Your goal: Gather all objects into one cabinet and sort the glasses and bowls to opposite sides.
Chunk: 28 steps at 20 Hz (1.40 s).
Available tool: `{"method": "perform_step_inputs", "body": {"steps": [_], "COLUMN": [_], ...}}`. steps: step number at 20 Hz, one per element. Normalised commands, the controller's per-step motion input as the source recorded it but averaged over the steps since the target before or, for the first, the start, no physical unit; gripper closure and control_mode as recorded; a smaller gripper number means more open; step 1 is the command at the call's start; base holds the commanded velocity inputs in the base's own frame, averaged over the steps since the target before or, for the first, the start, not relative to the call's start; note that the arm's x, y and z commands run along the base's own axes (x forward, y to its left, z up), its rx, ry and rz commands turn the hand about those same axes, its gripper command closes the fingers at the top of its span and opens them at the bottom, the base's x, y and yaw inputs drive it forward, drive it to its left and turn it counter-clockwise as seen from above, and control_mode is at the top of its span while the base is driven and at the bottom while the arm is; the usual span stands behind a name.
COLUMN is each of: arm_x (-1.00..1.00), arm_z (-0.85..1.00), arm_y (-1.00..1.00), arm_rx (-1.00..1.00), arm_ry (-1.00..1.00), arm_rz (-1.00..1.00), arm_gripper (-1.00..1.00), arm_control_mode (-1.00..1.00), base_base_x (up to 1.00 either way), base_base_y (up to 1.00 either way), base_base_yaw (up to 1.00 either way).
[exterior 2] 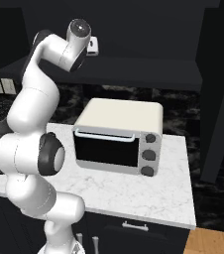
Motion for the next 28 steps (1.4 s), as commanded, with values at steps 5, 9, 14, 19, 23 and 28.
{"method": "perform_step_inputs", "body": {"steps": [5, 9, 14, 19, 23, 28], "arm_x": [-0.15, -0.43, -0.63, -0.69, -0.82, -0.77], "arm_z": [0.00, 0.00, 0.00, 0.00, 0.05, 0.16], "arm_y": [0.00, 0.00, -0.04, -0.13, -0.06, 0.00], "arm_rx": [0.00, 0.00, 0.00, 0.00, 0.00, 0.00], "arm_ry": [0.00, 0.00, 0.00, -0.04, -0.04, 0.00], "arm_rz": [0.00, 0.00, 0.00, 0.00, 0.00, 0.00], "arm_gripper": [1.00, 1.00, 1.00, 1.00, 1.00, 1.00], "arm_control_mode": [-1.00, -1.00, -1.00, -1.00, -1.00, -1.00], "base_base_x": [0.00, 0.00, 0.00, 0.00, 0.00, 0.00], "base_base_y": [0.00, 0.00, 0.00, 0.00, 0.00, 0.00], "base_base_yaw": [0.00, 0.00, 0.00, 0.00, 0.00, 0.00]}}
